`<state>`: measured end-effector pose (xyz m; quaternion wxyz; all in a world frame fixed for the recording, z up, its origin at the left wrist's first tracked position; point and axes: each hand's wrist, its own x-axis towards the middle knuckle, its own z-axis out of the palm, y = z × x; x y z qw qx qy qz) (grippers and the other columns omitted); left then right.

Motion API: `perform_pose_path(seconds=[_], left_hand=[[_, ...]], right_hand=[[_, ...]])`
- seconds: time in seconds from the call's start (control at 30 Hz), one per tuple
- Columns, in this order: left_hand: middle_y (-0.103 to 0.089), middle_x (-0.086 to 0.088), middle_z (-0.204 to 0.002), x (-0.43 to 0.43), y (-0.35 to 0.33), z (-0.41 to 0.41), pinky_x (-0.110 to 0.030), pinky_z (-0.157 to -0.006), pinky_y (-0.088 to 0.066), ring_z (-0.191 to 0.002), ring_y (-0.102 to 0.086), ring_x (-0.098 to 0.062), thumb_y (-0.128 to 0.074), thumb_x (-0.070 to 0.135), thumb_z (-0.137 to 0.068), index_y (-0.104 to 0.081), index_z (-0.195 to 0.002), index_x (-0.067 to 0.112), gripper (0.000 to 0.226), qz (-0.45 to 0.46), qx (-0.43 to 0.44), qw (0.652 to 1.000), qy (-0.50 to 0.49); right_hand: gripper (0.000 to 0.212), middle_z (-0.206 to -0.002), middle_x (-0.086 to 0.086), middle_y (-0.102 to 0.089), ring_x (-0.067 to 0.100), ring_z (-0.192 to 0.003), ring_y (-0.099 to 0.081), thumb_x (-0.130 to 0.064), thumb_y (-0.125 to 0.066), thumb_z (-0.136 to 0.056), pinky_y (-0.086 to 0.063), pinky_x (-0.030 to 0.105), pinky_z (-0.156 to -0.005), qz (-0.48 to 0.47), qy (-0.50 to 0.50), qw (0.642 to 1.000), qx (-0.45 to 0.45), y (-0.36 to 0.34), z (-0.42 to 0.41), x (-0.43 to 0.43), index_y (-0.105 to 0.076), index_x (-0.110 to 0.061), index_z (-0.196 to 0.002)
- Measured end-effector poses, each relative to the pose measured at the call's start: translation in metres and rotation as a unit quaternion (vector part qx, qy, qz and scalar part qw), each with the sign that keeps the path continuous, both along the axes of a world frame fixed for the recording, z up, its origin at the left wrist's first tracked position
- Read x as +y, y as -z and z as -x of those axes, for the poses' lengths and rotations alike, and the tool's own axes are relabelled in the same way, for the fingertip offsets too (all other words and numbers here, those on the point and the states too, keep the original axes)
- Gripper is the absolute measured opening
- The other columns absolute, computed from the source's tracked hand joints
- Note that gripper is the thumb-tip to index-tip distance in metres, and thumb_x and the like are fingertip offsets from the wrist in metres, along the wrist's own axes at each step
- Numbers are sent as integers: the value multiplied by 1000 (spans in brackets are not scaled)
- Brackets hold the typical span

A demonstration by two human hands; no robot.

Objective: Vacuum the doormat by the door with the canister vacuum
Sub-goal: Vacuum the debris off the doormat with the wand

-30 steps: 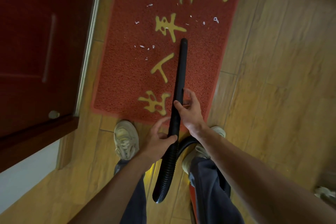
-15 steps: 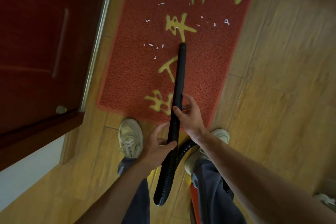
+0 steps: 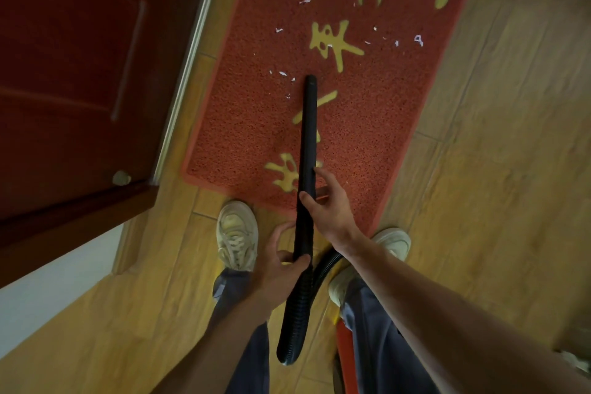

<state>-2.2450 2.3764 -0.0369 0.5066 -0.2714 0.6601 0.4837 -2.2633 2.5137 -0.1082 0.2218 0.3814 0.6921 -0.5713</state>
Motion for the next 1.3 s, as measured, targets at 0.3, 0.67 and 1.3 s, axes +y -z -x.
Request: perform_pose_path(seconds=[0.3, 0.67, 1.3], left_hand=[[-74, -9, -86, -11, -4, -10, -43, -74, -61, -79, -73, -24, -68, 12, -89, -51, -98, 66, 58, -12, -19, 1000, -10], [-71, -16, -87, -13, -3, -29, -48, -72, -62, -78, -74, -28, -68, 9, -89, -51, -107, 59, 56, -14, -40, 999, -31], [-73, -15, -88, -18, -4, -59, -51, -76, -61, -84, -73, -28, -69, 11, -88, -49, -119, 50, 53, -20, -59, 997, -38]], right_hand=[[53, -99, 3, -68, 16, -82, -70, -17, -67, -92, -60, 24, -63, 15, -2, 1000, -11, -5, -9, -10, -46, -29, -139], [51, -97, 6, -68, 21, -83, -70, -17, -66, -92, -62, 40, -74, 16, -26, 999, -25, -3, -21, -15, -48, -32, -137], [52, -102, 10, -65, 22, -88, -69, -17, -64, -93, -62, 37, -74, 27, -34, 998, -38, -6, -51, -19, -46, -30, -140]])
